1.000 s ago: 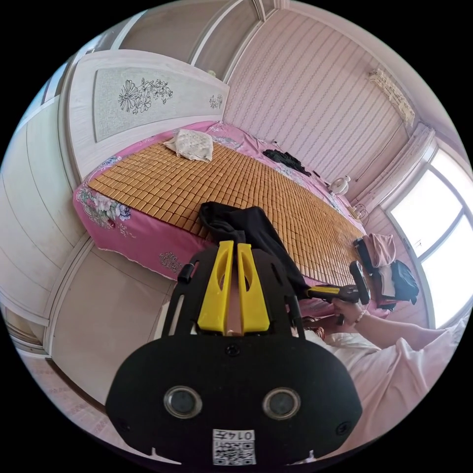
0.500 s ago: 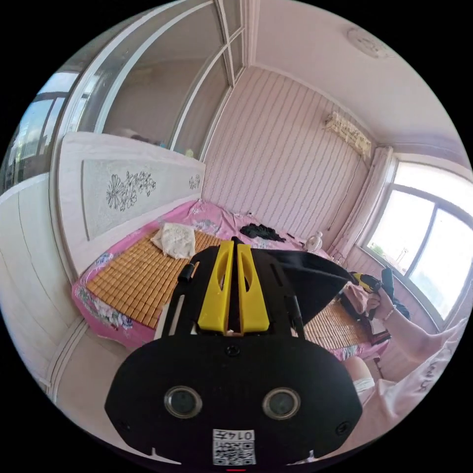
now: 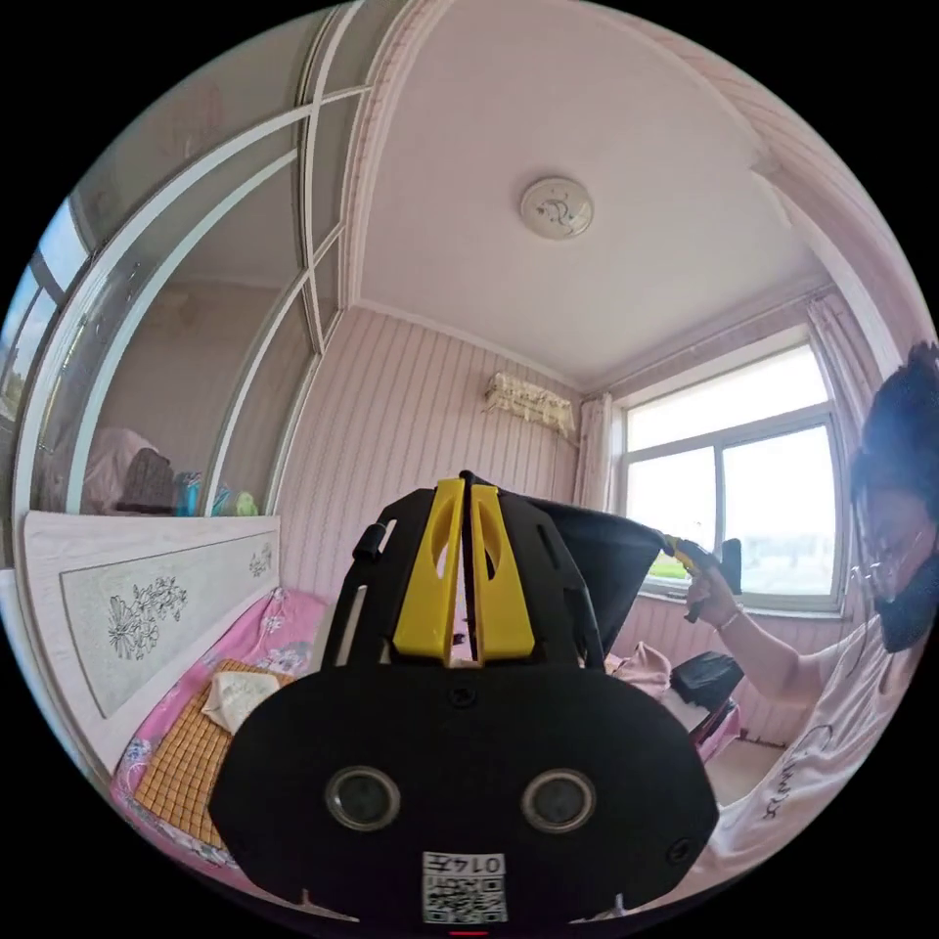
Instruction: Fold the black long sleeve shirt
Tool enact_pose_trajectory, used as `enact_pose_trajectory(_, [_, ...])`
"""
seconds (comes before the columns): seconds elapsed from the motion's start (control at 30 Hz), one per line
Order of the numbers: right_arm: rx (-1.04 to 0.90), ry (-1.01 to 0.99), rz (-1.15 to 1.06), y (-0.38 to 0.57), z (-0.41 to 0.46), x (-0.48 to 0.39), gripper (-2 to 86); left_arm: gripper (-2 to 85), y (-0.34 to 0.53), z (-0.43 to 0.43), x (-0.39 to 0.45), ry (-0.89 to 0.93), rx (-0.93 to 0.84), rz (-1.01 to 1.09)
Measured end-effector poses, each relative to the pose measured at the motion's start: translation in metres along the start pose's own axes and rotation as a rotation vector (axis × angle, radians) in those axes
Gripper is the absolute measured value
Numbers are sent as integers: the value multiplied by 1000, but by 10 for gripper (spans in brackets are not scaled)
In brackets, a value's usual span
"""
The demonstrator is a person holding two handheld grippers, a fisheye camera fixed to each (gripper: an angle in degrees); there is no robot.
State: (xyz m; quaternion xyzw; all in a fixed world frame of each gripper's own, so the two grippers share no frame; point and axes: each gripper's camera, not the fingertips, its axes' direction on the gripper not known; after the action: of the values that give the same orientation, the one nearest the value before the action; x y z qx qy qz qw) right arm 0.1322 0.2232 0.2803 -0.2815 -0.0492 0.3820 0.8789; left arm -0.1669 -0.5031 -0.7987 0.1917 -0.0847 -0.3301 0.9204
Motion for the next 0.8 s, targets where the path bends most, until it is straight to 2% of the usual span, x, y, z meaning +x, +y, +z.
enact_pose_trajectory(0.13, [32,3,-134,-48,-33,-52,2,-10,-29,-13,44,9,68,73])
enact_pose_trajectory(0.33, [227,-71,-370,-124,-86,-140,2,-10,-93,-49,110,114,351,210])
enact_pose_trajectory(0.43, [229,-2,-460,-146,-91,-166,2,-10,-120,-48,131,102,386,283])
enact_pose_trajectory(0.53, [48,110,-418,-150,-51,-136,3,-10,-125,-8,130,24,268,304])
enact_pose_trajectory(0.67, [-376,289,-154,-95,46,-7,2,-10,-71,99,90,-111,-66,248])
enact_pose_trajectory(0.8, [-534,376,79,-31,98,103,2,-10,19,214,41,-162,-353,121])
